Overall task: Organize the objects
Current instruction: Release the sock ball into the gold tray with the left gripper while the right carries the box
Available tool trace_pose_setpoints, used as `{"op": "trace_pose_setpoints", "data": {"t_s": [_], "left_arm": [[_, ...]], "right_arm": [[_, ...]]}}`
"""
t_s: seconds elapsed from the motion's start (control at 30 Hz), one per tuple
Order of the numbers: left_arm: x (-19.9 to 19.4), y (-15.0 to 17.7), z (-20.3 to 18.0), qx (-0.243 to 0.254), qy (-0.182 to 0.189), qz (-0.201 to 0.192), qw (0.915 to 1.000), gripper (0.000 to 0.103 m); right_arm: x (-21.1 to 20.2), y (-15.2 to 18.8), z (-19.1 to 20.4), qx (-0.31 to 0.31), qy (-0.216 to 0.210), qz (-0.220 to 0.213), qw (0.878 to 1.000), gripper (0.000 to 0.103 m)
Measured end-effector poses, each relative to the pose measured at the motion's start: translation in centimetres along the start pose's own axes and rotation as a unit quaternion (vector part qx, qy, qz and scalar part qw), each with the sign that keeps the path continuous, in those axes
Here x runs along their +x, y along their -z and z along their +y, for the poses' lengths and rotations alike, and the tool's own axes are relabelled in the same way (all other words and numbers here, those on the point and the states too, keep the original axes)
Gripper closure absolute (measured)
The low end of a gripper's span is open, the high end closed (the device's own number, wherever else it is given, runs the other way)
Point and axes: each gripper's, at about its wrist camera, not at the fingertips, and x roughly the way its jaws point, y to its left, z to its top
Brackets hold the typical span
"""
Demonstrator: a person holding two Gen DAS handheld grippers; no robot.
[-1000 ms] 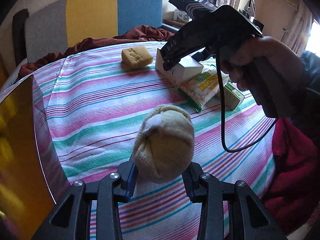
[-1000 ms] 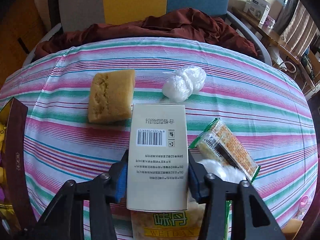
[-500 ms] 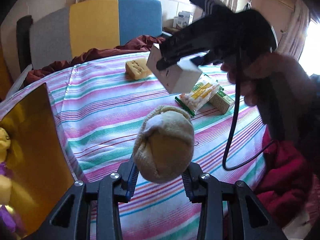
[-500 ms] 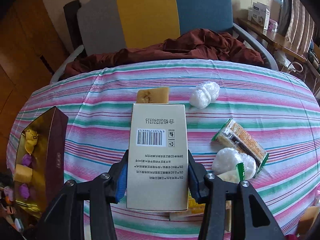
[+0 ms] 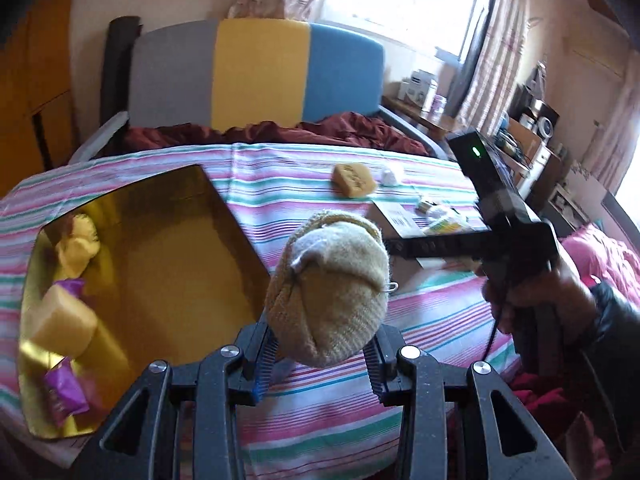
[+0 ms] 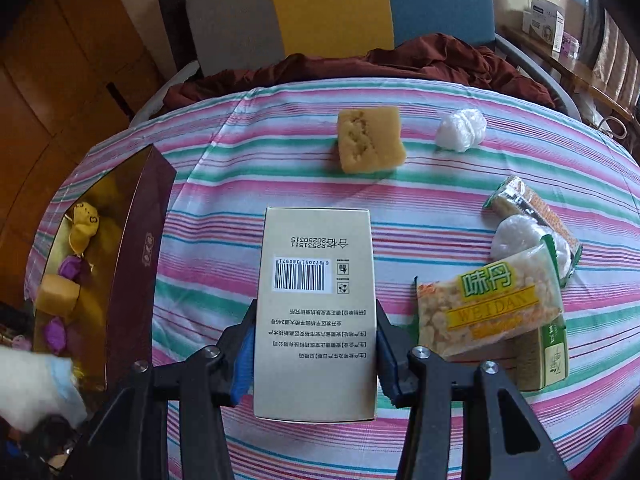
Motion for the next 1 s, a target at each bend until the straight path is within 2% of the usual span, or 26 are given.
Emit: {"op": "trace_pose_setpoints", "data": {"t_s": [0.17,0.3,0.47,0.53,0.7,0.87,1.0], "left_arm": [[-1.5,0.3,4.5,-0.055,-0.041,-0.007,0.9976,0.064],[-2.8,0.9,9.3,-0.127,-0.072,-0.004,0.9893,0.064],[-3.4,2.4,12.4,-0.186,-0.076,0.014,0.9794,0.064],[-3.0,2.5,12.5,-0.191,-0.067,0.023,0.9790,0.064],[-1.4,0.9,11.9,-0.167,-0.074,0.028,0.9829,0.064],[0.3,-2.0,14.0,-0.169,-0.101,0.022,0.9802,0.064],[2.2,-3.6,16.1,-0.174,-0.117,0.038,0.9771,0.064]], "right_arm": [[0.2,0.9,0.6,-0.031,0.007,-0.003,0.999,0.053],[0.4,1.0,0.7,-0.044,0.010,-0.006,0.999,0.054],[0.3,1.0,1.0,-0.055,0.018,-0.008,0.998,0.054],[0.3,1.0,1.0,-0.055,0.019,-0.008,0.998,0.054],[0.2,1.0,1.0,-0.055,0.018,-0.008,0.998,0.054],[0.2,1.0,0.9,-0.056,0.019,-0.008,0.998,0.053],[0.3,1.1,1.0,-0.058,0.023,-0.009,0.998,0.053]]}}
